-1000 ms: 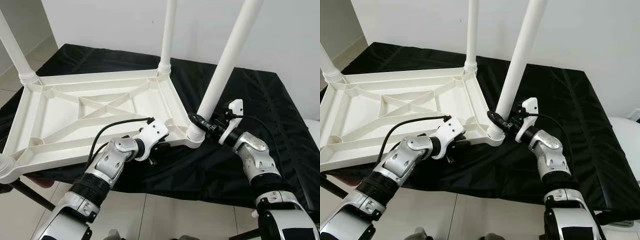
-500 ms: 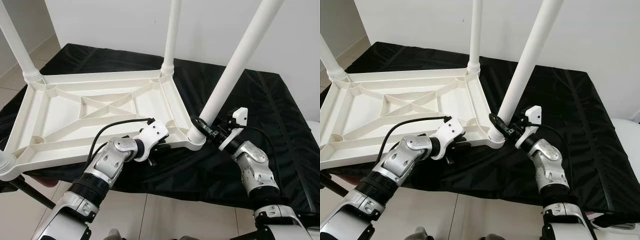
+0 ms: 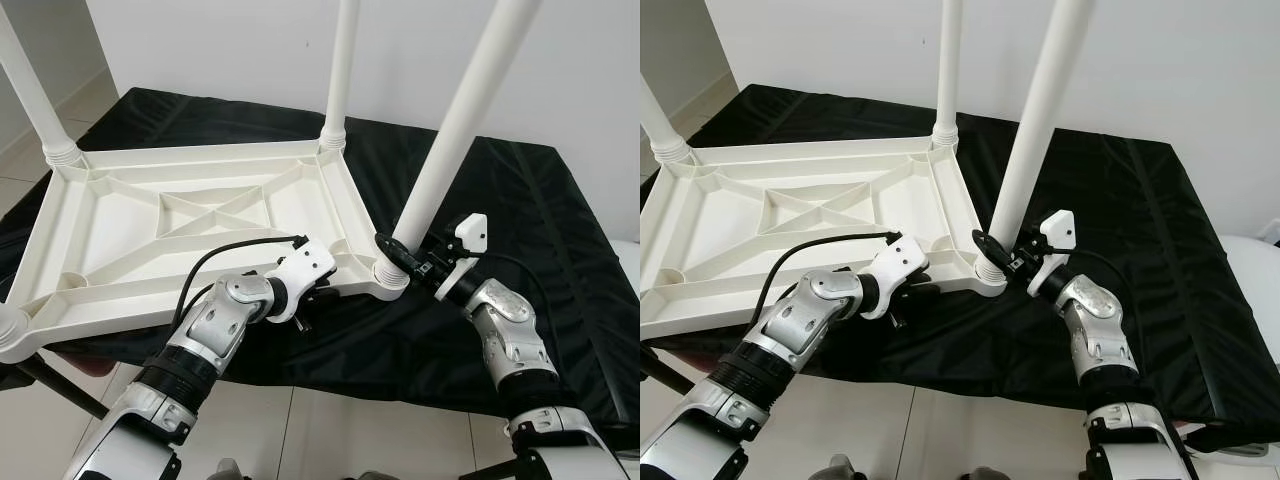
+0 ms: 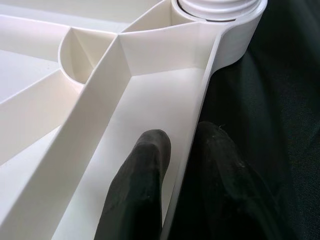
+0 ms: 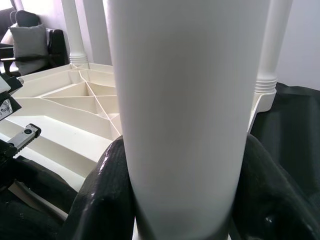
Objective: Building children table
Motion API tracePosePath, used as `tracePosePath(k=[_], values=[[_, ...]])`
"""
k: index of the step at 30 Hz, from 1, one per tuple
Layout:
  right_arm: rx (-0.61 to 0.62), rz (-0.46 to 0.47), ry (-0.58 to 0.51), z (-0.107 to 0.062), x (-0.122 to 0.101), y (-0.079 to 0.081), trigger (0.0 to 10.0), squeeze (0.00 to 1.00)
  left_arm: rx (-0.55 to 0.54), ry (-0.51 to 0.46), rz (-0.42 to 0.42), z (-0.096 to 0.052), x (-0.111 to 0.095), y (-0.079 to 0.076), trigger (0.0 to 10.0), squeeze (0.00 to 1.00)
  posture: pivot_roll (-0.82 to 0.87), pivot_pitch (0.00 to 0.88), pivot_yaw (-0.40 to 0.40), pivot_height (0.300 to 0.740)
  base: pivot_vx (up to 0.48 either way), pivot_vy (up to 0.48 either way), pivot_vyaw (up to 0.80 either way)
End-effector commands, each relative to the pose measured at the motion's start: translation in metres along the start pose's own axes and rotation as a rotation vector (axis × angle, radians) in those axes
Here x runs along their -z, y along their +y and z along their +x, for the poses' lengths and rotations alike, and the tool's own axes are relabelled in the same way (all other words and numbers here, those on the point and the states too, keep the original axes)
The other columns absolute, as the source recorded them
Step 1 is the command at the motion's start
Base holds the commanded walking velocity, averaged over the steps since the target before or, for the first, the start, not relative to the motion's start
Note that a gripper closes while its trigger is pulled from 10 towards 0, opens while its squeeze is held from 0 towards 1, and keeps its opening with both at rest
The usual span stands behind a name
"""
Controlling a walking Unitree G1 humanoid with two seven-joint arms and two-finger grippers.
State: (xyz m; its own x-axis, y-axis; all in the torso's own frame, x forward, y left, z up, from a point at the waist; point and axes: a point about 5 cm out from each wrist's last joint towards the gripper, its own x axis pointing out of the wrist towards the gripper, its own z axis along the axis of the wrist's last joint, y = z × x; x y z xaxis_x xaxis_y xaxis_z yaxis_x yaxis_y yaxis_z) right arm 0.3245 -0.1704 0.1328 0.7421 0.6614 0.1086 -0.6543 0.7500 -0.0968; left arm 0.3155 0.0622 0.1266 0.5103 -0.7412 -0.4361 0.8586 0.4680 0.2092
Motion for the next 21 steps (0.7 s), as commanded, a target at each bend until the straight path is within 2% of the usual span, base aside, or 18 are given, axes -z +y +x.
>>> tracePosePath(k=[1,13,21], values=[[0.008,0.107,0.231,-0.0208,0.0491,0.0114,10.0,0.0,-0.01,-0.106,0.078,-0.0056,-0.0293,0.0027,10.0,0.0,-0.05,0.009,-0.034,0.74,0.0,0.0,0.0],[0.063,0.132,0.232,-0.0266,0.056,0.0148,10.0,0.0,-0.01,-0.108,0.075,-0.0059,-0.0299,0.0023,10.0,0.0,-0.05,0.007,-0.031,0.74,0.0,0.0,0.0],[0.172,0.145,0.232,-0.0258,0.0579,0.0098,10.0,0.0,-0.003,-0.111,0.078,-0.0054,-0.0312,0.0013,10.0,0.0,-0.06,0.003,-0.024,0.74,0.0,0.0,0.0]])
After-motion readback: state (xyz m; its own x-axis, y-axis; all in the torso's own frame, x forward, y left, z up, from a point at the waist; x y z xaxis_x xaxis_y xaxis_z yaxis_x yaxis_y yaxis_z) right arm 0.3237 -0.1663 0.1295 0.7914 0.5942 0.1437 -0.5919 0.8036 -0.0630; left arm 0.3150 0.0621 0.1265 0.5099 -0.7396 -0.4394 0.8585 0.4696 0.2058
